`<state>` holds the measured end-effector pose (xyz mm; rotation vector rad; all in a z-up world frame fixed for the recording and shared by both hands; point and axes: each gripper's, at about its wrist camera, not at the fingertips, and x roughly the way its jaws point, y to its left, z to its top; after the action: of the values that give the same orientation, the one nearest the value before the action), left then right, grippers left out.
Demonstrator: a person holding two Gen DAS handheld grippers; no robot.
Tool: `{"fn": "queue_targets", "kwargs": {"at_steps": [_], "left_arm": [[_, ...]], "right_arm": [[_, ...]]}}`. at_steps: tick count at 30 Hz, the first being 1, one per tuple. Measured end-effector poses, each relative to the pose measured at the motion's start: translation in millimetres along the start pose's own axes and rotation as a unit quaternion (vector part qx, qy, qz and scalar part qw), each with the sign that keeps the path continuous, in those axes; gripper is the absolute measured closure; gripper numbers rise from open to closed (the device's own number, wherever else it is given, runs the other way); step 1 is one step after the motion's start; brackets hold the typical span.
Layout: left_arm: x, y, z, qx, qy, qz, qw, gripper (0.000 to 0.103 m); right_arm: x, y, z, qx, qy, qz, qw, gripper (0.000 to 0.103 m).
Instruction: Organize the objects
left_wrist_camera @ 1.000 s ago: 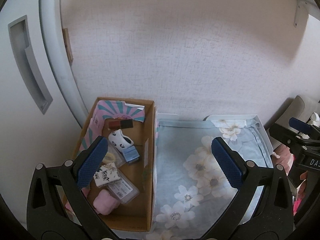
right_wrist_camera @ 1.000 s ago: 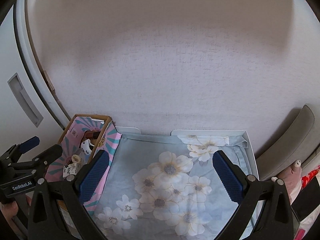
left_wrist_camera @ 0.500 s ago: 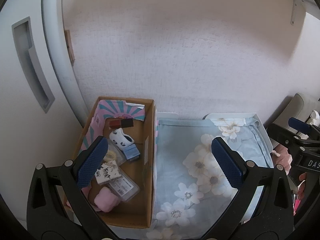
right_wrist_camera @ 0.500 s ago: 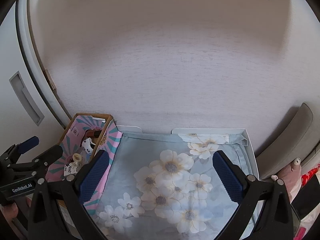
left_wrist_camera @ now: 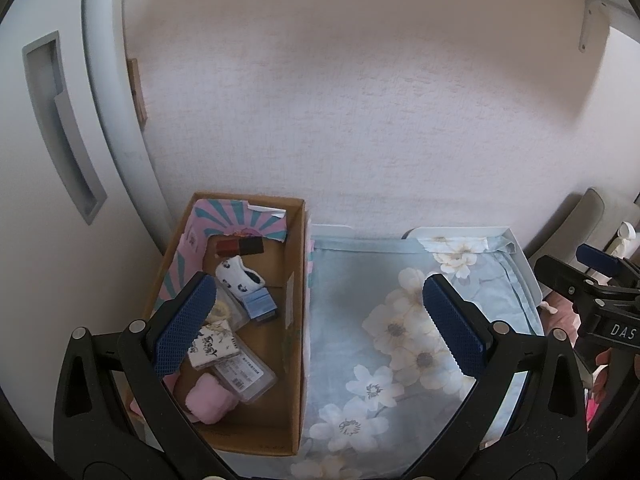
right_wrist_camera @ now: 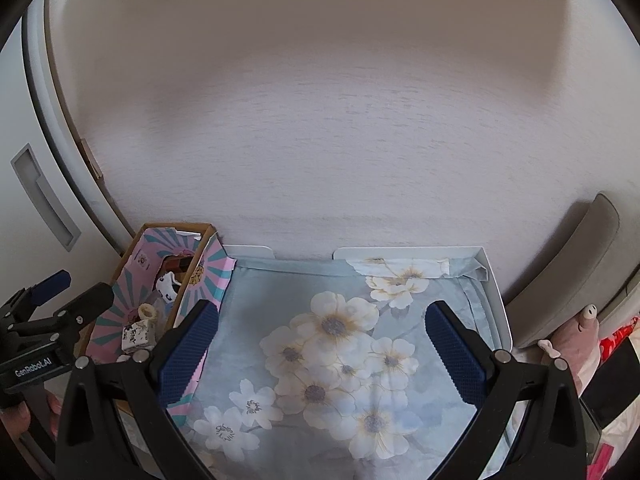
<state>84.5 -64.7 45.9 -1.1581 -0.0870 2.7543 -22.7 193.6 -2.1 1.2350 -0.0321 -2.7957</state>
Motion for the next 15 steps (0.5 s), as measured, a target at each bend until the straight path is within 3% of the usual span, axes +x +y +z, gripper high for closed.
{"fn": "queue_targets", "kwargs": {"at_steps": [15], "left_arm": [[0.8, -3.6, 1.6, 0.002, -0.001, 0.003, 1.0000, 0.000]], "right_arm": [[2.4, -2.6, -0.1, 0.000, 0.000, 0.000, 1.000, 0.000]]}}
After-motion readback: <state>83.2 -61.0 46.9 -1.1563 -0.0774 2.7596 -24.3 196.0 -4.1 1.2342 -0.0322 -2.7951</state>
